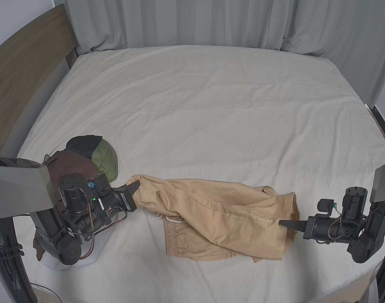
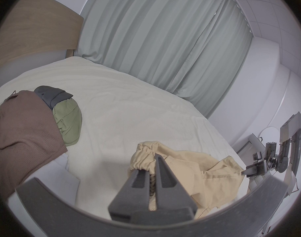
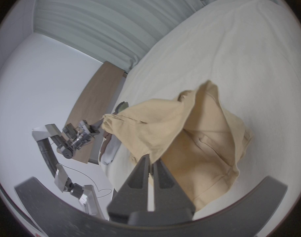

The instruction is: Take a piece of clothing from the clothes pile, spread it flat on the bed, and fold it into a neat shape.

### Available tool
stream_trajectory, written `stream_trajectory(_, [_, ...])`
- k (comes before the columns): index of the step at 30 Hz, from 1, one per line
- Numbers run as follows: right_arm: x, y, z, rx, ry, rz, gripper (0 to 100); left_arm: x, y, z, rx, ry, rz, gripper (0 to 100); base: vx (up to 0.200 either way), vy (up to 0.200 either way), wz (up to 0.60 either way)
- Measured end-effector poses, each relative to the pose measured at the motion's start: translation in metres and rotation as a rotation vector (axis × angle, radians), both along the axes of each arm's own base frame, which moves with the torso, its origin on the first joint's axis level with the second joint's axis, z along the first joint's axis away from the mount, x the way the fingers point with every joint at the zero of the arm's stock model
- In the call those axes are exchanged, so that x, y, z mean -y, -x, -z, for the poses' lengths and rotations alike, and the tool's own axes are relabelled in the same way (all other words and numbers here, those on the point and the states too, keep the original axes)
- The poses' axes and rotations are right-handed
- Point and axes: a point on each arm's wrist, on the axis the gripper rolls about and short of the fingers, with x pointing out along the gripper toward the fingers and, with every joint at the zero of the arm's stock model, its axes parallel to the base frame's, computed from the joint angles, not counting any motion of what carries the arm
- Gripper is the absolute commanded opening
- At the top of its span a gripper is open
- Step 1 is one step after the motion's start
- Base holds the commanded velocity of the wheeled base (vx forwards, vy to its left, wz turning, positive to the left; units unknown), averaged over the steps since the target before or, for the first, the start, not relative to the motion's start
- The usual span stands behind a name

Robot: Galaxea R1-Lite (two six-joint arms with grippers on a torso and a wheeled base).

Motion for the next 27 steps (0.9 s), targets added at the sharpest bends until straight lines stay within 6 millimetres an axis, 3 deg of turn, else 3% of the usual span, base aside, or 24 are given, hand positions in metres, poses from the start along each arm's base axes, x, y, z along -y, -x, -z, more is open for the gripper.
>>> stream_trajectory(7, [0.007, 0.003, -0.018, 0.062, -0.036, -0.024, 0, 0.000, 0.000, -0.001, 0.002, 0.001, -0.001, 0, 0.000, 0.000, 0.00])
stream_trajectory(18, [0.005, 0.004, -0.022, 0.077, -0.038, -0.028, 0, 0.000, 0.000, -0.001, 0.002, 0.001, -0.001, 0, 0.000, 0.000, 0.00])
stream_trajectory(19, [0.004, 0.004, -0.022, 0.077, -0.038, -0.029, 100, 0.000, 0.000, -0.001, 0.003, 0.001, -0.001, 0, 0.000, 0.000, 0.00])
stream_trajectory(27, [-0.005, 0.006, -0.019, 0.063, -0.039, -0.070, 100, 0.000, 0.000, -0.002, 0.006, 0.002, -0.001, 0, 0.000, 0.000, 0.00])
